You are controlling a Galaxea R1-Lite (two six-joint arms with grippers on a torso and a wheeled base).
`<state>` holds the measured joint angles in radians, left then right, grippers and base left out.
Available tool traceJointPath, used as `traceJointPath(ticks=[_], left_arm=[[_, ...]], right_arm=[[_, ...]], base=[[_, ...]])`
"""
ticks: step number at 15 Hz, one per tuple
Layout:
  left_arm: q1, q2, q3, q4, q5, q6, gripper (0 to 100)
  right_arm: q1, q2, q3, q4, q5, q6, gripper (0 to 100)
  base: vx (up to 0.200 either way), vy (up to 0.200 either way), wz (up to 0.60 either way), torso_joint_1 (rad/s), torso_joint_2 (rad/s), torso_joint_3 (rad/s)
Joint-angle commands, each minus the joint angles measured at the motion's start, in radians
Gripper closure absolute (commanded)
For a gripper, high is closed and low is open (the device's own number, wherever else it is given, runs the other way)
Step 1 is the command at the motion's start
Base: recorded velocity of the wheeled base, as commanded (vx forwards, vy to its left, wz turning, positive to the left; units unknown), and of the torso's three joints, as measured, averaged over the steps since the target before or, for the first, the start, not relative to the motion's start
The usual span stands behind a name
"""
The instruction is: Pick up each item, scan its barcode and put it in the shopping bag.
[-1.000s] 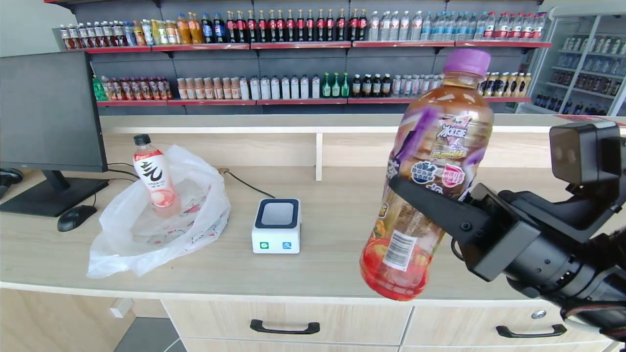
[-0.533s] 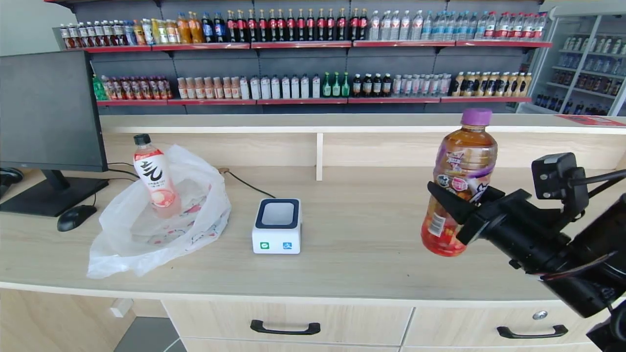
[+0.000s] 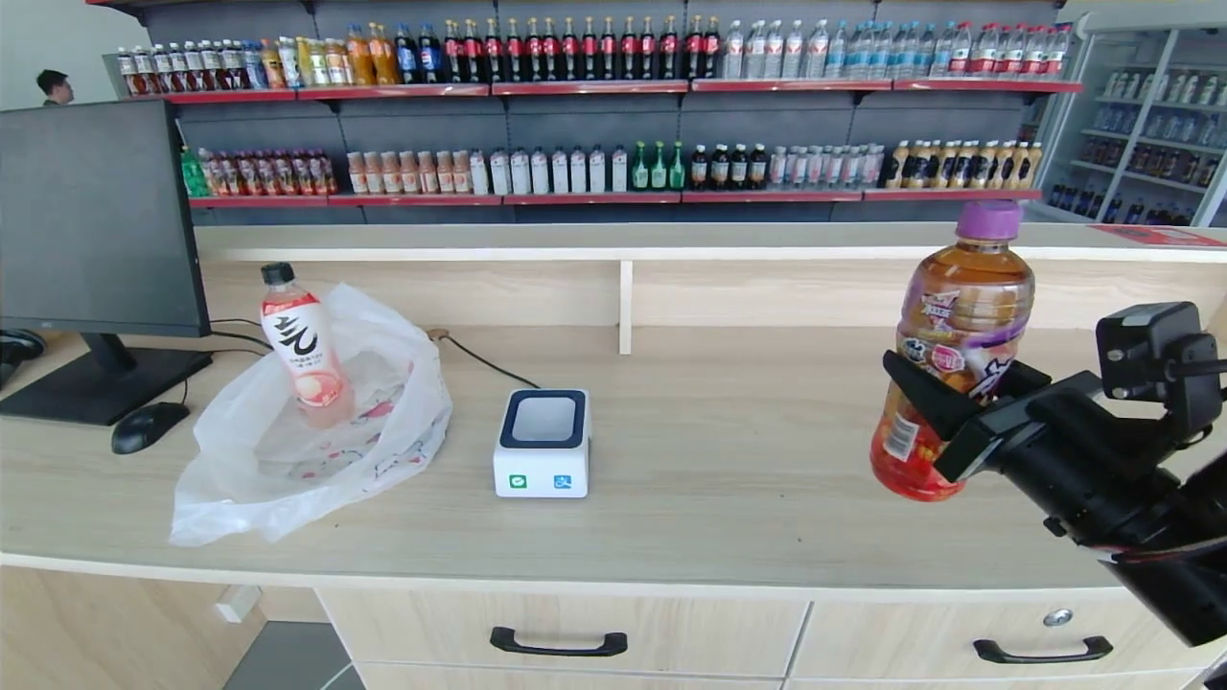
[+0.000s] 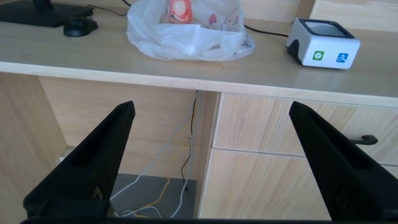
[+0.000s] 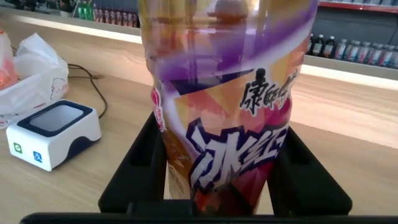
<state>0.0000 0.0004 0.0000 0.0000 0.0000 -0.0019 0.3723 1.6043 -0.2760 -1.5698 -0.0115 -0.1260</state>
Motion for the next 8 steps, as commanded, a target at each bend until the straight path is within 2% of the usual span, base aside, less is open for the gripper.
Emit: traceJointPath(ticks=[1,3,4,8], left_arm=[[0.0,0.0,0.0,0.0,0.0,0.0,0],[0.0,0.0,0.0,0.0,0.0,0.002,0],[0.0,0.0,0.0,0.0,0.0,-0.001,0],[0.0,0.0,0.0,0.0,0.0,-0.003,0]], right_arm=[[-0.004,0.008,-0.017,-0.001,-0.002,0.003,100],[0.008,0.013,0.009,-0.001,0.027,0.008,100],[0.014,0.002,-0.008,-0.001,0.061,0.032,100],[0.02,0.019,-0.06,-0.001,-0.012,0.035,100]], base=[[0.0,0.0,0.0,0.0,0.0,0.0],[0.0,0.0,0.0,0.0,0.0,0.0],[0.0,0.2,0.0,0.002,0.0,-0.002],[0.0,0.2,0.0,-0.001,0.0,0.002]])
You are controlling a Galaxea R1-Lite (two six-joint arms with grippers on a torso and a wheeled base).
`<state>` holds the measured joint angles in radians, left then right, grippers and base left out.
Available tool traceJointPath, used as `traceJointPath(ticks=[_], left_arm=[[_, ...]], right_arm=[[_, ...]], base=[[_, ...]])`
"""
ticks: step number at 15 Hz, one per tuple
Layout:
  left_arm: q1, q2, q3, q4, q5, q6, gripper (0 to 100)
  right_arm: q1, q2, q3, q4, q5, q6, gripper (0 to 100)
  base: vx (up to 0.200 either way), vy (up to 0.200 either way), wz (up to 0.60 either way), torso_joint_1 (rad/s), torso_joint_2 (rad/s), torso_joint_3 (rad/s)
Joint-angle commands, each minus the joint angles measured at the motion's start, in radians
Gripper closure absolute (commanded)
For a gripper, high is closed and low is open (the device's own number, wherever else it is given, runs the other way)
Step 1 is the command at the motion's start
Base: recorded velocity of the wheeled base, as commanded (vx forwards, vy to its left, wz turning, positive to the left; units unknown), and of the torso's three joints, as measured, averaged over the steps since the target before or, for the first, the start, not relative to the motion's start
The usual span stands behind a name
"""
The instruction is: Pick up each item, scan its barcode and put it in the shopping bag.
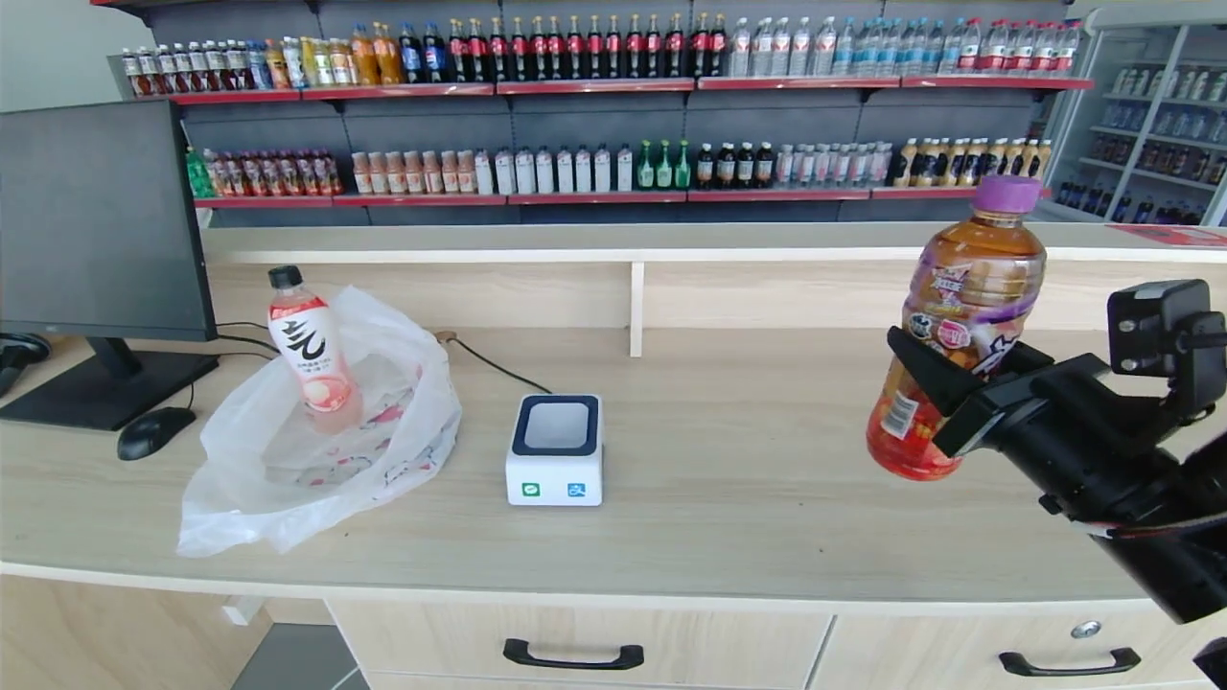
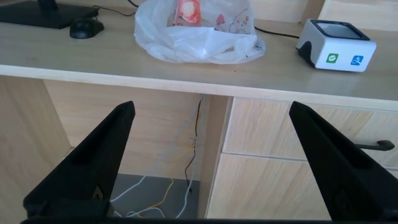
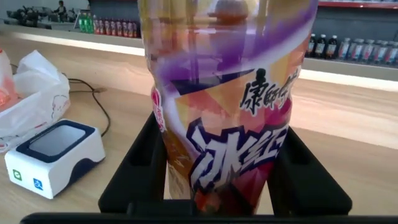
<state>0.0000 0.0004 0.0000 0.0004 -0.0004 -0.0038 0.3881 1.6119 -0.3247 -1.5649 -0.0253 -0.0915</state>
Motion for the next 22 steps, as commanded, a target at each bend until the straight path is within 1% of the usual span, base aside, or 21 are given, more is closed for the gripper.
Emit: traceJointPath(ticks=[1,4,6,12,19,22], left_arm=[[0.0,0.0,0.0,-0.002,0.0,-0.001,0],[0.0,0.0,0.0,-0.002,0.0,-0.001,0],[0.0,0.0,0.0,-0.007,0.0,0.001,0],[0.0,0.0,0.0,-0.007,0.0,-0.001,0],[0.0,0.0,0.0,-0.007,0.0,0.001,0],[0.0,0.0,0.0,-0.007,0.0,0.002,0]], right_arm=[[0.005,0.014,-0.011,-0.006,0.001,0.001,100],[0.005,0.002,0.006,-0.006,0.002,0.003,100],[-0.02,0.005,-0.007,-0.006,0.001,0.022,100],[-0.018,0.046,-0.034,-0.006,0.001,0.022,100],[-0.018,0.02,0.001,-0.006,0.001,0.022,100],[-0.018,0.02,0.003,-0.006,0.001,0.022,100]], base=[[0.0,0.2,0.0,0.017,0.01,-0.002],[0.0,0.2,0.0,0.001,0.0,0.004],[0.0,0.2,0.0,0.005,0.0,0.0],[0.0,0.2,0.0,0.001,0.0,0.003],[0.0,0.2,0.0,0.002,0.0,0.002],[0.0,0.0,0.0,0.0,0.0,0.0]])
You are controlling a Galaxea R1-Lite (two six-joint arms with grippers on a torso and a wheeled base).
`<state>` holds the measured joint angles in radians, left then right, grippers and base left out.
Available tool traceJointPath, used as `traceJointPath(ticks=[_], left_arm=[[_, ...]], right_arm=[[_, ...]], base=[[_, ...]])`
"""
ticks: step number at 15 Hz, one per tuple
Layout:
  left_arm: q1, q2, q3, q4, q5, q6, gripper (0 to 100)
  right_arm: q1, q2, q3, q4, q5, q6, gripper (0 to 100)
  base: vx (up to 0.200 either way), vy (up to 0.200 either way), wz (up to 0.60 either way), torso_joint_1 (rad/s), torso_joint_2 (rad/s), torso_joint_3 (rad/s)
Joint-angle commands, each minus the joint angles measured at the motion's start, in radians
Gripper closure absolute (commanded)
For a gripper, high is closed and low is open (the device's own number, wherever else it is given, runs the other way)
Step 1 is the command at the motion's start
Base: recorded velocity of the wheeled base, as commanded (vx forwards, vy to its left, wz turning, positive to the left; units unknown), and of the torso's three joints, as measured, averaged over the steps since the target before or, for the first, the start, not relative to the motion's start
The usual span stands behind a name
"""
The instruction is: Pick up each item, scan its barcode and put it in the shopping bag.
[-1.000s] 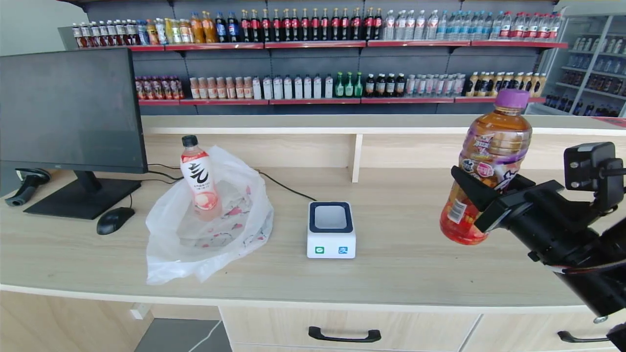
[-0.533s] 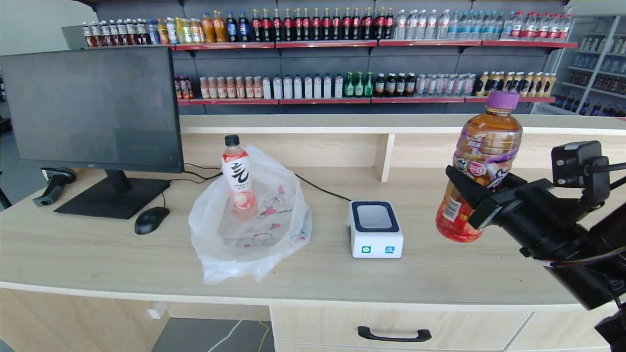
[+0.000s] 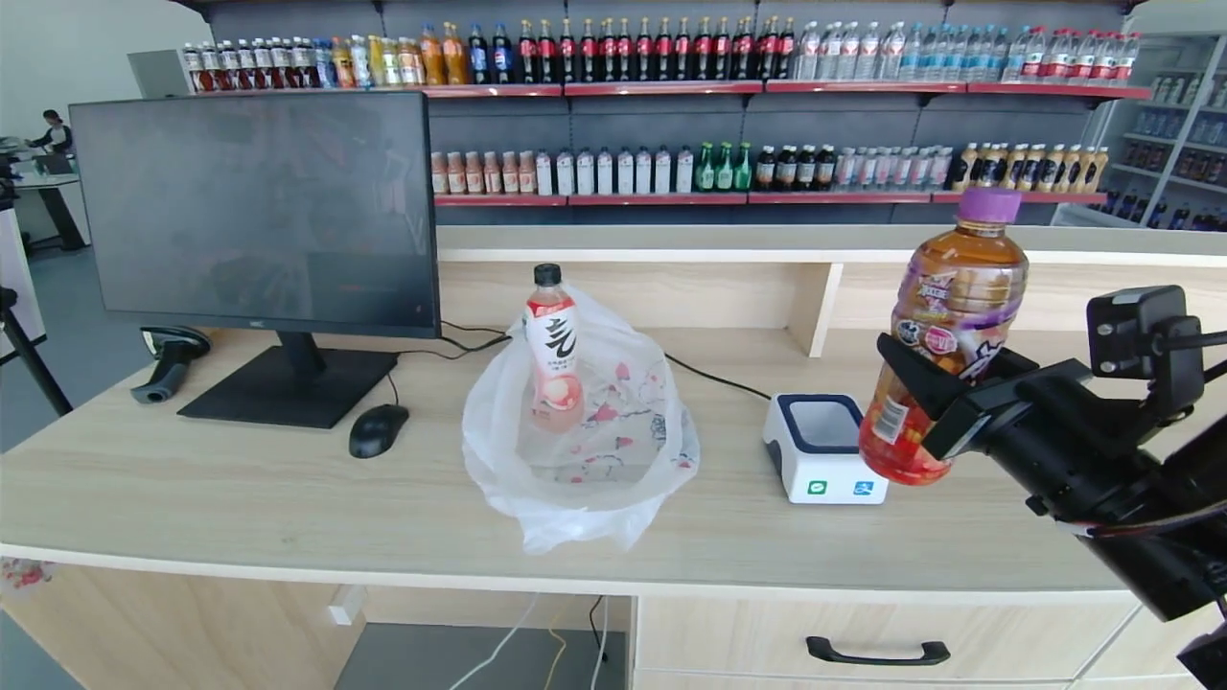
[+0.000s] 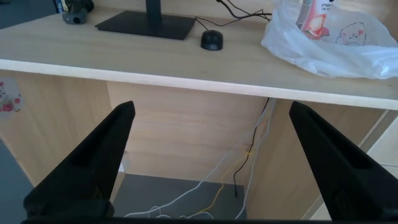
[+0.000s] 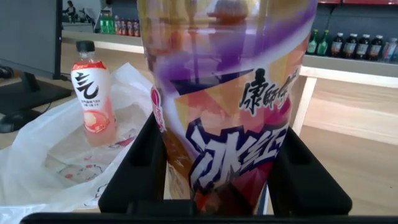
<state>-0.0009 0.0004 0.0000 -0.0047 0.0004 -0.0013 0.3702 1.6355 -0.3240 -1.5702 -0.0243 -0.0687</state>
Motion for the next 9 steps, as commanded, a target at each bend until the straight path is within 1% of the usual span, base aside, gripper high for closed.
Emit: traceJointPath(ticks=[1,5,8,9], left_arm=[[0.001,0.0,0.0,-0.001,0.0,0.0,0],[0.001,0.0,0.0,0.005,0.0,0.003,0],[0.001,0.0,0.0,0.005,0.0,0.001,0],[0.001,0.0,0.0,0.005,0.0,0.001,0]], right_arm=[[-0.001,-0.003,0.003,-0.001,0.0,0.0,100],[-0.001,-0.003,0.01,-0.001,0.0,0.0,100],[-0.001,-0.003,0.008,-0.001,0.0,0.0,100],[-0.001,-0.002,0.007,-0.001,0.0,-0.002,100]], base=[[0.0,0.0,0.0,0.0,0.0,0.0],[0.0,0.0,0.0,0.0,0.0,0.0],[0.2,0.0,0.0,-0.002,0.0,0.002],[0.0,0.0,0.0,0.0,0.0,0.0]])
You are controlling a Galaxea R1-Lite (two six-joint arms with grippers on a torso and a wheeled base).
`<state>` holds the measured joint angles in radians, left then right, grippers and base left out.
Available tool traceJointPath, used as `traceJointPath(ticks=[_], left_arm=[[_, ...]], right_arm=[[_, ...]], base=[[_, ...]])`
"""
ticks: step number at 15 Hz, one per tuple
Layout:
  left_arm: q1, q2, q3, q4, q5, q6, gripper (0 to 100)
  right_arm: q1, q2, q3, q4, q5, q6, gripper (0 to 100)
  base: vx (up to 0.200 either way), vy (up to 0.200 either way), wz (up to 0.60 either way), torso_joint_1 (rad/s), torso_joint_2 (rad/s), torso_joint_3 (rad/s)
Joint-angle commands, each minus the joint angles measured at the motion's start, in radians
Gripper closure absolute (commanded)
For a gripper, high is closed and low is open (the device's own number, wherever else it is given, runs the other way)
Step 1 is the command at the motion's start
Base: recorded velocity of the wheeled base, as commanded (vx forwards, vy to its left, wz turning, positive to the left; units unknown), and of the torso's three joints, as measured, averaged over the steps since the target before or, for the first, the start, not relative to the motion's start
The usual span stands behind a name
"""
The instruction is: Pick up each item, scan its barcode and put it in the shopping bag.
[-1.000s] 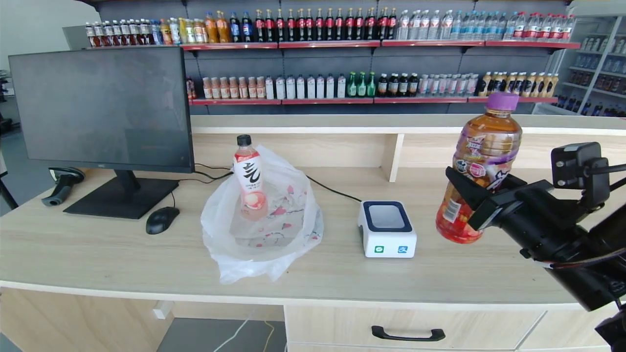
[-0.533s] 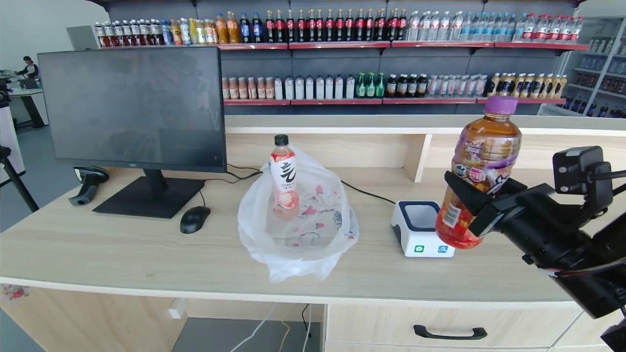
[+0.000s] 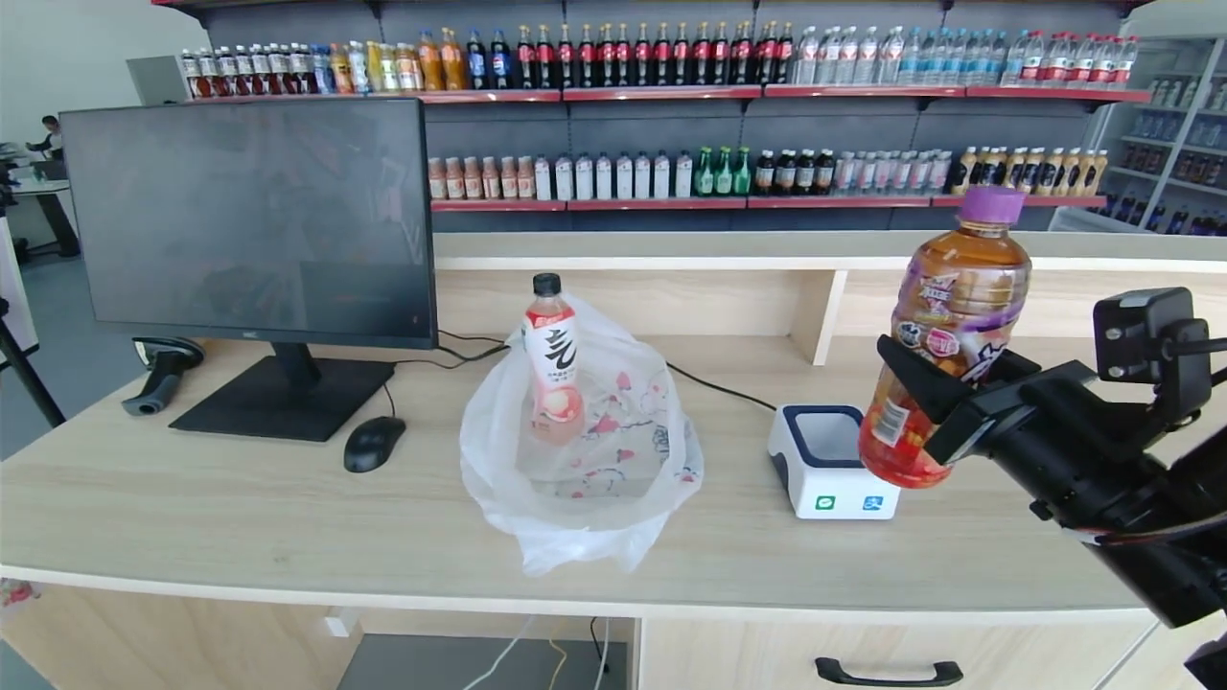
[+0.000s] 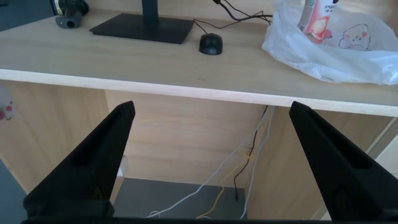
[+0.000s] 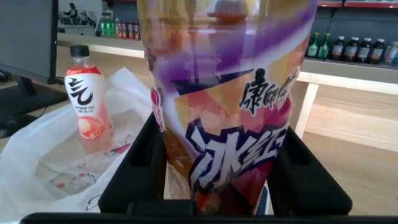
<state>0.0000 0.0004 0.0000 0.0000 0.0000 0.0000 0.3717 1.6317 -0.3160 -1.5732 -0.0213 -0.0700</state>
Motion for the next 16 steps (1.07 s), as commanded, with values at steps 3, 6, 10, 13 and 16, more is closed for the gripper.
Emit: traceJointPath(ticks=[3,6,10,13,16], left_arm=[[0.0,0.0,0.0,0.0,0.0,0.0,0],[0.0,0.0,0.0,0.0,0.0,0.0,0],[0.0,0.0,0.0,0.0,0.0,0.0,0],[0.0,0.0,0.0,0.0,0.0,0.0,0],[0.0,0.0,0.0,0.0,0.0,0.0,0]], right_arm=[[-0.002,0.004,-0.015,0.002,-0.003,-0.005,100],[-0.002,0.019,-0.041,0.002,-0.002,-0.002,100],[0.006,0.112,-0.163,0.002,0.09,-0.04,100],[-0.013,0.166,-0.229,0.002,0.156,-0.162,100],[-0.013,0.206,-0.245,0.002,0.149,-0.271,100]], base=[[0.0,0.0,0.0,0.0,0.0,0.0],[0.0,0.0,0.0,0.0,0.0,0.0],[0.0,0.0,0.0,0.0,0.0,0.0],[0.0,0.0,0.0,0.0,0.0,0.0],[0.0,0.0,0.0,0.0,0.0,0.0]])
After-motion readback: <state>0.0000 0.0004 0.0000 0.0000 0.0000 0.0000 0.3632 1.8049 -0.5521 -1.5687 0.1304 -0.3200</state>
